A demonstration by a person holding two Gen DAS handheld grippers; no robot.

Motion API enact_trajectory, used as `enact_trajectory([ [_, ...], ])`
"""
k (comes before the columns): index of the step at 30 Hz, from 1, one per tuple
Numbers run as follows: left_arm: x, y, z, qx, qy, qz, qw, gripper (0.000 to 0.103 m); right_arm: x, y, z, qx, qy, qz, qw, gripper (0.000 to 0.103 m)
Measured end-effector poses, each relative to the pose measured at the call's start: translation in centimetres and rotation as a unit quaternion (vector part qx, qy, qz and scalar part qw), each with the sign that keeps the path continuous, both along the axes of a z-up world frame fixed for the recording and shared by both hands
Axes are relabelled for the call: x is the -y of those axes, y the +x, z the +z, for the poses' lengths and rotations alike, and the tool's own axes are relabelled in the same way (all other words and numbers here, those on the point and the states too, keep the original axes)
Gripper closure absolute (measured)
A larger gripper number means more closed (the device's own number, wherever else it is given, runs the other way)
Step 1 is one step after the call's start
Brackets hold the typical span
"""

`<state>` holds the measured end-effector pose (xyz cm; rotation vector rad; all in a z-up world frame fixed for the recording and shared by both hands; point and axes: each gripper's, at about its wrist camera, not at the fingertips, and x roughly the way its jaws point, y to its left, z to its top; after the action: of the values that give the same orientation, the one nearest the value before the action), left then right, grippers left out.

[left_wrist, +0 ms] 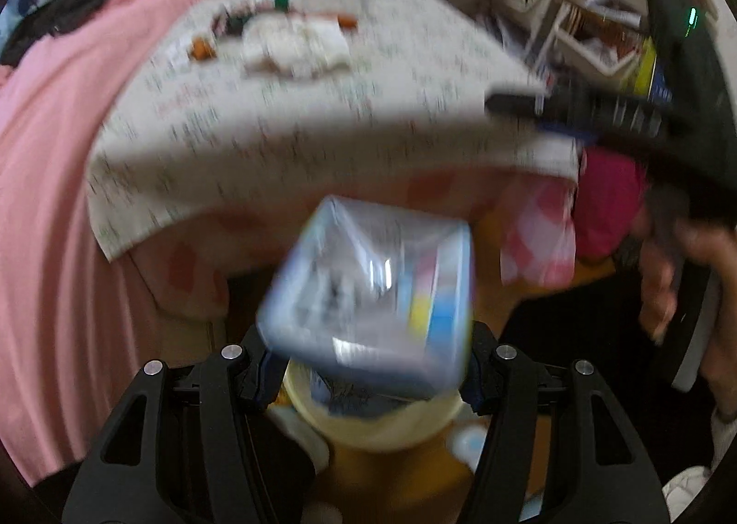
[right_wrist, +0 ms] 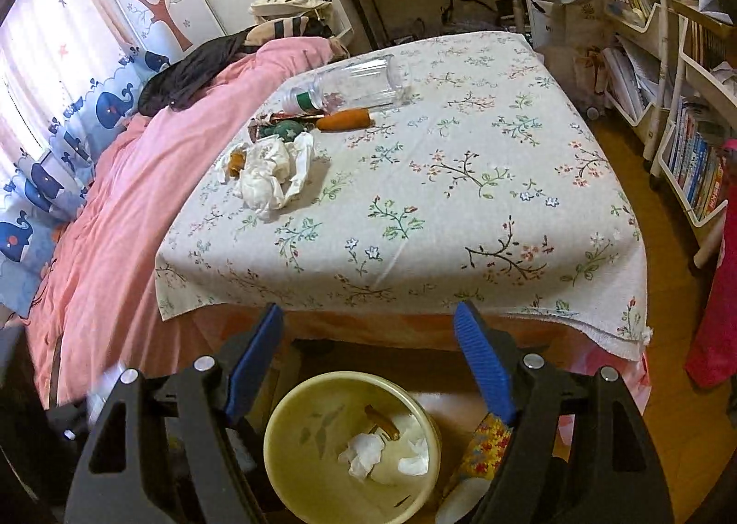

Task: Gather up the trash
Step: 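Lower the juice carton into the yellow bin and open the left tool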

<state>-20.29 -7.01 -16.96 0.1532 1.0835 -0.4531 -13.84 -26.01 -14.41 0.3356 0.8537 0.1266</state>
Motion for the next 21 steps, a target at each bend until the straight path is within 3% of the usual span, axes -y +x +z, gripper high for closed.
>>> enact_trajectory([
  [3, 0.4, -0.4, -0.7, -0.011, 0.013, -0.009, 0.9998, 0.035, 0.1, -0.1, 0.1, 0.003, -0.002, 0.002, 1.0, 0.029],
  [7, 0.3, -0.7, -0.3, 0.012, 0.016, -0.003, 0.9998, 0.031, 0.0, -0.3, 0.2, 0.007, -0.003, 0.001, 1.0, 0.029],
  [12, -1.6, -0.1, 2.2, 0.058, -0.028, 0.04, 0.9971, 0.03, -0.1, -0.3, 0.3, 0.011, -0.003, -0.002, 1.0, 0.029],
  [21, -5.5, 0.7, 5.0, 0.122, -0.09, 0.141, 0.9783, 0.029, -0.6, -0.3, 0.4, 0.015, -0.01, 0.001, 1.0, 0.029],
])
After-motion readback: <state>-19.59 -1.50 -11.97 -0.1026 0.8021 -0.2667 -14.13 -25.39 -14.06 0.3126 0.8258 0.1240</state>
